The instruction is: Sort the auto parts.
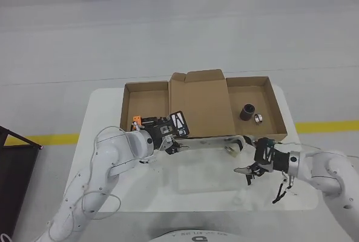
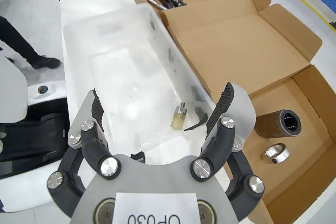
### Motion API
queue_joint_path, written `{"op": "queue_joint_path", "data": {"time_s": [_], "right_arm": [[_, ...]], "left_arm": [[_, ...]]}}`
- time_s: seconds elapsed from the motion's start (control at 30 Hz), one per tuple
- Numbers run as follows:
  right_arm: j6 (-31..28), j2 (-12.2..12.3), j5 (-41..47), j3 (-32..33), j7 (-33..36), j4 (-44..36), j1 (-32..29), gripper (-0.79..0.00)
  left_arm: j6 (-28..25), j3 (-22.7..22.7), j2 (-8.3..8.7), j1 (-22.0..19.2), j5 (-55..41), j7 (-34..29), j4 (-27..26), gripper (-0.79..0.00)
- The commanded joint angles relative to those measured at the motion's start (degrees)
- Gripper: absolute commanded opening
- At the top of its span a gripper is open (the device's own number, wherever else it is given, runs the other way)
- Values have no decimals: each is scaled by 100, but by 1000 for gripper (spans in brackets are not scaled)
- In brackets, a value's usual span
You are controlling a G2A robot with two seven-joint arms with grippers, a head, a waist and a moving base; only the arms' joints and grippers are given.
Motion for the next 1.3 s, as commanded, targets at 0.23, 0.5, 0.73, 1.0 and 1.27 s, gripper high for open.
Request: {"op": "queue_joint_path", "data": {"time_s": [0.23, 0.5, 0.73, 1.0, 1.27], "right_arm": [[721, -30, -171, -368, 904, -310, 52, -102], [1091, -81, -417, -995, 1591, -345, 443, -142], [1895, -177, -751, -1581, 2172, -226, 878, -80], [2304, -303, -900, -2195, 2531, 125, 1394, -142], [2626, -403, -1024, -2554, 2800, 450, 1743, -154]], "left_arm": [[0, 0, 0, 0, 0, 0, 0, 0], [0, 0, 0, 0, 0, 0, 0, 0], [0, 0, 0, 0, 0, 0, 0, 0], [0, 0, 0, 0, 0, 0, 0, 0], [0, 0, 0, 0, 0, 0, 0, 0]]}}
